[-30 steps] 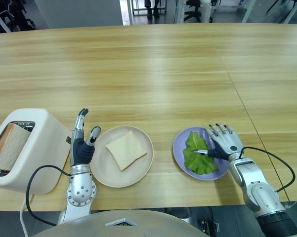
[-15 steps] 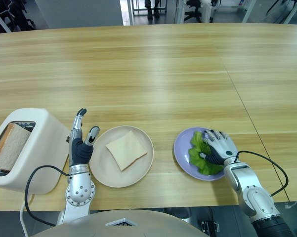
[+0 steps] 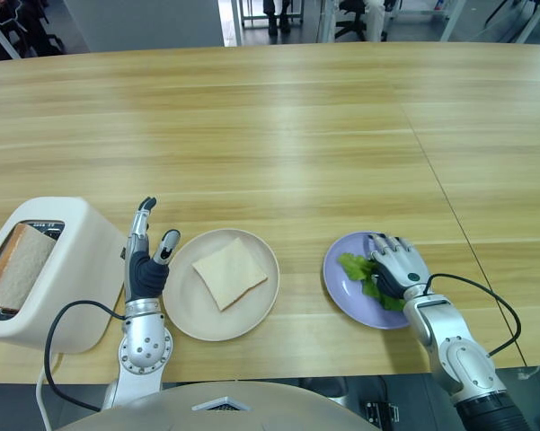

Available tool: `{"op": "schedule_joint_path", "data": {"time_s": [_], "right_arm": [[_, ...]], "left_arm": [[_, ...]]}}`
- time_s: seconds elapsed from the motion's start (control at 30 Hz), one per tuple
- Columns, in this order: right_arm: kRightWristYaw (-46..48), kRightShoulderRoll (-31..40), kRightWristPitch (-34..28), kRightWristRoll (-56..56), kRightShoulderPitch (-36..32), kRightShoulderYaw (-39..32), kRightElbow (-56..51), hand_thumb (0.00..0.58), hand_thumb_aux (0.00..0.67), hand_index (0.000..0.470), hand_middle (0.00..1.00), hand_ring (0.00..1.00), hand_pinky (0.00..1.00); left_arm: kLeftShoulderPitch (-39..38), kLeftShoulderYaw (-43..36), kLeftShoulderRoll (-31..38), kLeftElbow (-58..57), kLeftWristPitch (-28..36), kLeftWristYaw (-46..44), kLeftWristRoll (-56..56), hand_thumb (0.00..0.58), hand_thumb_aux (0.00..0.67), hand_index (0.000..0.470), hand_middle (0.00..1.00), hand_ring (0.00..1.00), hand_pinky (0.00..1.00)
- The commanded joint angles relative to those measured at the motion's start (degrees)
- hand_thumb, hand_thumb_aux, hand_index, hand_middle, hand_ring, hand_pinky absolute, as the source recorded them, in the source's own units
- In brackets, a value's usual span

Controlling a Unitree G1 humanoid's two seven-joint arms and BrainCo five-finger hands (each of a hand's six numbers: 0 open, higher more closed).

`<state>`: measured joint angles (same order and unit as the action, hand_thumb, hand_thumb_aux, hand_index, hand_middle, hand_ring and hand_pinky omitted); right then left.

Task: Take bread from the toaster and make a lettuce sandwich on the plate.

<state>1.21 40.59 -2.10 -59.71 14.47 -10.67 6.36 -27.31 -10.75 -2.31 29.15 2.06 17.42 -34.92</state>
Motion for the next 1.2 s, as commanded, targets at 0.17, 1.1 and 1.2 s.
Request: {"op": "schedule_joint_path", "data": {"time_s": [0.17,1.1,1.2], "right_arm": [[0.0,-0.5,-0.8,1.4,-2.8,2.2,2.5,0.58,0.67,0.46,0.0,0.0,0.0],[4.0,-9.8,2.7,0.7,-14.3,-7.1,3.8,0.58,0.67,0.46,0.0,0.0,0.0],[3.9,-11.5,2.9,0.8,-15.6,-8.3,2.9,0.58,0.67,0.46,0.0,0.0,0.0]], "left_arm": [[0.9,-0.5,0.0,-2.2,-0.2,-0.2,0.5,0.0,0.0,0.0,0.0,0.0,0.0],[4.9,-1.8,0.4,-3.5,-0.3,-1.9,1.2,0.0,0.0,0.0,0.0,0.0,0.0],[5.3,-1.6,0.4,-3.9,-0.5,-1.8,1.4,0.0,0.0,0.0,0.0,0.0,0.0]]}}
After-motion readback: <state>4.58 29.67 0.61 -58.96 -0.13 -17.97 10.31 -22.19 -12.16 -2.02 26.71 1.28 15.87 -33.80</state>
